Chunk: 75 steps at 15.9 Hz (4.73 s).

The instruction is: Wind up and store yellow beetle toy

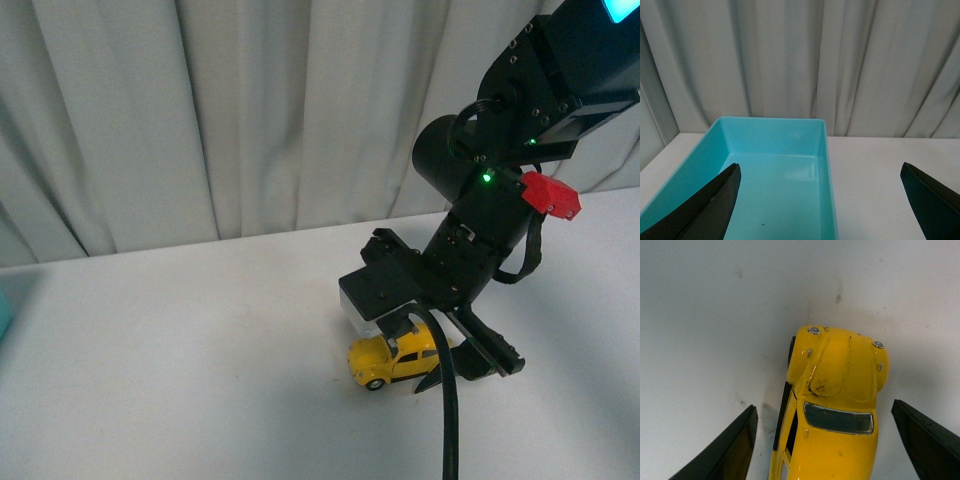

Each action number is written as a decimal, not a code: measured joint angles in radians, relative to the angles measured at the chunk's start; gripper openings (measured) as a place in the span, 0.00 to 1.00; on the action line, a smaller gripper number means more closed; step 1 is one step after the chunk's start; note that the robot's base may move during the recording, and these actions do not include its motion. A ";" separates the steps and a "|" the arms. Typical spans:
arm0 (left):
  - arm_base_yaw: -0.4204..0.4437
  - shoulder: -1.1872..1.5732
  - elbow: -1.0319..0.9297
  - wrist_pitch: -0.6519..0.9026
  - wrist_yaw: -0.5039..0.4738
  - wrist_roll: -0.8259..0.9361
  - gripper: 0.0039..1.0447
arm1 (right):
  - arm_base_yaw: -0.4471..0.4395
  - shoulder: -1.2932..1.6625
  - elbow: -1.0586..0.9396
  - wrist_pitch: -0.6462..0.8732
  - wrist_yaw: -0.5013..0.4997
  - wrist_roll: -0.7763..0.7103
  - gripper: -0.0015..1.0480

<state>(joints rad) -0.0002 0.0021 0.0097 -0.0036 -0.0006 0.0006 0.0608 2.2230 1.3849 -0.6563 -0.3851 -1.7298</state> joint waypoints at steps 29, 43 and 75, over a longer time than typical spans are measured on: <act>0.000 0.000 0.000 0.000 0.000 0.000 0.94 | -0.319 -0.072 -0.288 0.211 -0.163 0.001 0.40; 0.000 0.000 0.000 0.001 0.000 0.000 0.94 | -0.468 -0.087 -0.352 0.126 -0.143 0.018 0.81; 0.000 0.000 0.000 0.000 0.000 0.000 0.94 | -0.370 -0.422 -0.130 0.187 -0.390 -0.015 0.93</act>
<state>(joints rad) -0.0002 0.0021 0.0097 -0.0036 -0.0006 0.0006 -0.3088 1.8015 1.2552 -0.4690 -0.7753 -1.7451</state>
